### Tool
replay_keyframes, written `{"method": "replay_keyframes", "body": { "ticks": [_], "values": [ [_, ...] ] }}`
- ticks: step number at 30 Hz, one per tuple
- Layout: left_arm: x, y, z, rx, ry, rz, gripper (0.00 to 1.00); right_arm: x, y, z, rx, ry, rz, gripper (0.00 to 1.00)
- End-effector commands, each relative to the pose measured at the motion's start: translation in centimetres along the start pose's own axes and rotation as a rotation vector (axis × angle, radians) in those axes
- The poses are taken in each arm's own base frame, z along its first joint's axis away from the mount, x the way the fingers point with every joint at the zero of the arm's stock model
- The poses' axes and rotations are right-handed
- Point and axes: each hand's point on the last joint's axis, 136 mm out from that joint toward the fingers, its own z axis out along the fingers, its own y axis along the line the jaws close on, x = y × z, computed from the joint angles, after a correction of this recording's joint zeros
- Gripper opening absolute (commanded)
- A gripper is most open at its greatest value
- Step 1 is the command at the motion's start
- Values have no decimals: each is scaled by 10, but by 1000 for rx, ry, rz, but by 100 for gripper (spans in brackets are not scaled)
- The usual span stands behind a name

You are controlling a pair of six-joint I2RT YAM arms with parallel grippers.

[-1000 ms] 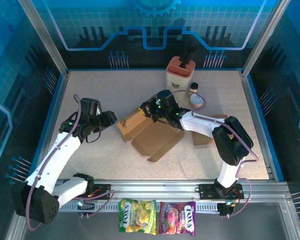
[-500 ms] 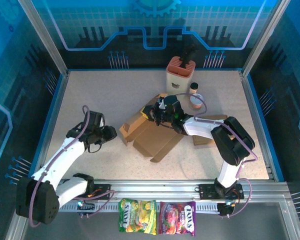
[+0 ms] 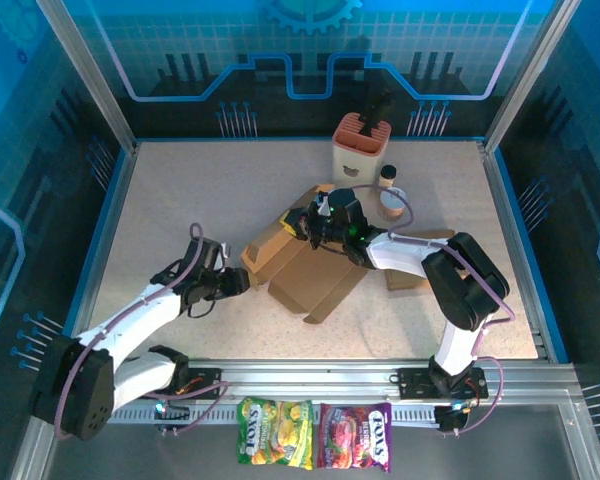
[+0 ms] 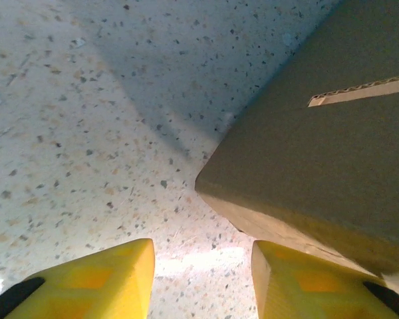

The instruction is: Fold the paper box

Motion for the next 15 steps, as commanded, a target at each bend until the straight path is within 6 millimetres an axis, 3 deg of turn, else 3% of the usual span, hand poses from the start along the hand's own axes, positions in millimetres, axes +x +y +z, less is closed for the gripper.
{"method": "replay_keyframes", "body": {
  "ticks": [1, 8, 15],
  "values": [
    [-17, -10, 7, 43, -80, 28, 43, -8, 8, 4, -33, -6, 8, 0],
    [-42, -36, 9, 130, -156, 123, 41, -10, 4, 6, -26, -6, 21, 0],
    [-58, -62, -11, 244, -280, 192, 42, -13, 0, 6, -37, -16, 45, 0]
  ]
}}
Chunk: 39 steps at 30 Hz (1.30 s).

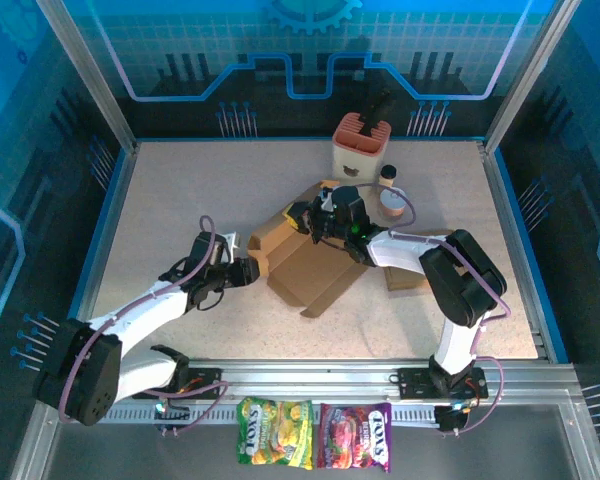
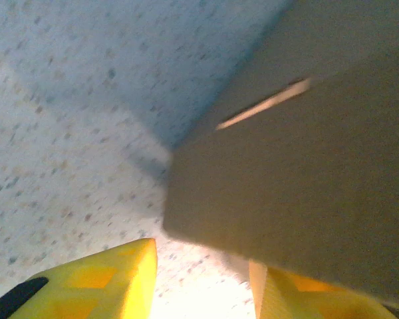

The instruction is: Fold the paper box

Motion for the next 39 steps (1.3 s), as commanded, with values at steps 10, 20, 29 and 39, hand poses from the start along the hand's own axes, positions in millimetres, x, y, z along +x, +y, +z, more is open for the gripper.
{"method": "replay_keyframes", "body": {
  "ticks": [10, 20, 29, 39],
  "values": [
    [-18, -22, -12, 106, -107, 72, 42, 1, -4, 7, -2, 20, 18, 0],
    [-3, -17, -2, 97, -41, 94, 41, 4, -15, 8, 10, 23, 18, 0],
    [4, -25, 3, 98, -32, 170, 38, 7, -15, 9, -9, 20, -3, 0],
    [-6, -27, 5, 36, -92, 180, 37, 13, -13, 7, -60, -7, -11, 0]
  ]
}}
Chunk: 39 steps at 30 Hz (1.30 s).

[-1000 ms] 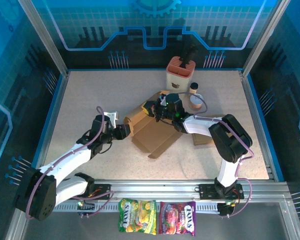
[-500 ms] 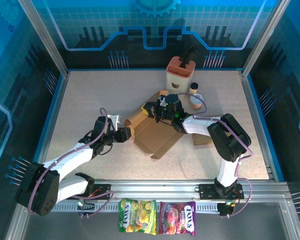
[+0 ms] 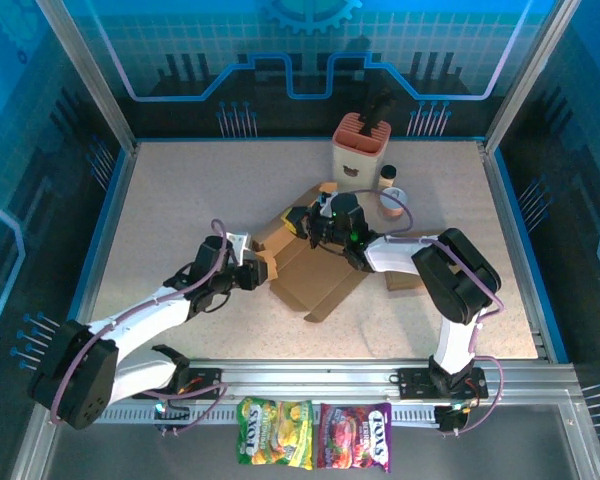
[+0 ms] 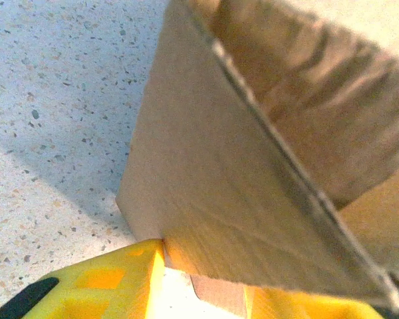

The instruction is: Fold the paper box

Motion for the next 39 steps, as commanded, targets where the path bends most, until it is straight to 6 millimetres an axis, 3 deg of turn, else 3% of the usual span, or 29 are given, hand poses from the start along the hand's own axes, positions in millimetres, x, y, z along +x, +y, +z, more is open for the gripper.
{"method": "replay_keyframes", "body": {
  "ticks": [1, 7, 20, 39],
  "values": [
    [-13, 3, 3, -49, -57, 21, 37, 8, -4, 3, -20, -11, -9, 0],
    [-22, 9, 9, -112, -93, 0, 37, 12, 1, 3, -67, -39, -23, 0],
    [-37, 11, 21, -186, -145, -17, 33, 18, -15, 0, -62, -63, -10, 0],
    [-51, -4, 45, -276, -238, -73, 28, 14, -27, -1, -36, -95, 58, 0]
  ]
}}
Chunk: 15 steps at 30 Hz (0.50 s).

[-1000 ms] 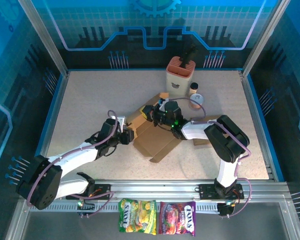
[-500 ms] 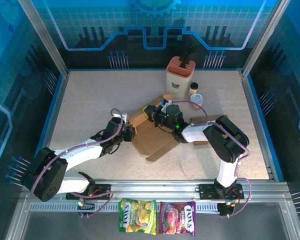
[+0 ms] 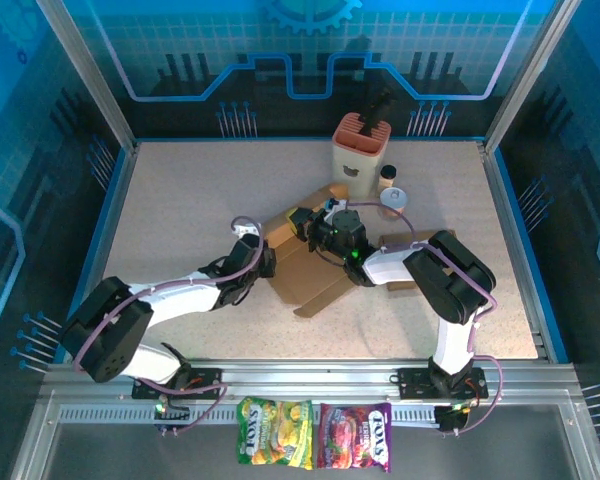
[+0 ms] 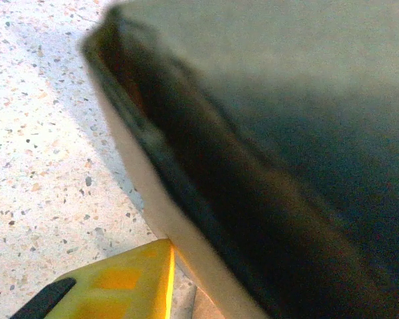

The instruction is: Fold the paper box

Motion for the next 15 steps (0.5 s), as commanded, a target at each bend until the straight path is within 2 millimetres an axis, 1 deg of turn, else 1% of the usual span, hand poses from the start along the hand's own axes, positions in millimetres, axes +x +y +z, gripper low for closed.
{"method": "replay_keyframes", "body": {
  "ticks": [1, 7, 11, 15],
  "values": [
    [-24, -19, 2, 26, -77, -60, 28, 24, -27, -2, 86, 78, 35, 0],
    [-29, -22, 10, 11, -82, -83, 27, 24, -35, -5, 107, 77, 50, 0],
    [-32, -25, 15, 7, -80, -91, 25, 22, -33, -5, 106, 74, 51, 0],
    [-32, -28, 18, 15, -82, -98, 14, 22, -33, -5, 108, 73, 55, 0]
  ]
}}
